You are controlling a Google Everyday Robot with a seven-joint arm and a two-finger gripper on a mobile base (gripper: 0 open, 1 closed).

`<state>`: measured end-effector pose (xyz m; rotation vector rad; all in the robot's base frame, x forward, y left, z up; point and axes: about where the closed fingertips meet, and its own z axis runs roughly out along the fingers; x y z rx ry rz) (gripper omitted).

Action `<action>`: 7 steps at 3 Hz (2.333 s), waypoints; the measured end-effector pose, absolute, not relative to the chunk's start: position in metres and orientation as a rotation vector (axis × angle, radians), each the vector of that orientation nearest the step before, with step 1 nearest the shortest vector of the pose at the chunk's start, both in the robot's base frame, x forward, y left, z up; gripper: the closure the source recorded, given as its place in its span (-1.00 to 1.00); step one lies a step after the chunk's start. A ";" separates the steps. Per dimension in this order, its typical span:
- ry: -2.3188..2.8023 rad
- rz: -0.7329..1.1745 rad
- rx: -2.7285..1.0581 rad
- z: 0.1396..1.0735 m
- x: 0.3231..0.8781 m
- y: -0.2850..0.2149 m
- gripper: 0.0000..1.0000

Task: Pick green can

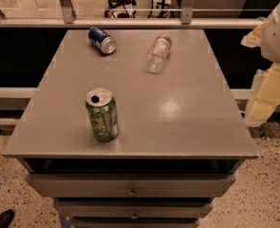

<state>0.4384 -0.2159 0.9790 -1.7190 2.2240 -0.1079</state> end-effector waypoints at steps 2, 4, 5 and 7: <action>2.157 -0.006 -1.707 0.970 0.456 -0.189 -1.00; 1.893 0.427 -1.671 0.935 0.487 -0.066 -1.00; 1.788 0.592 -1.656 0.922 0.490 -0.009 -1.00; 1.666 0.797 -1.626 0.903 0.477 0.046 -1.00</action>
Offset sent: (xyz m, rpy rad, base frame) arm 0.0772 0.1190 -0.0350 0.4217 -0.0180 0.1703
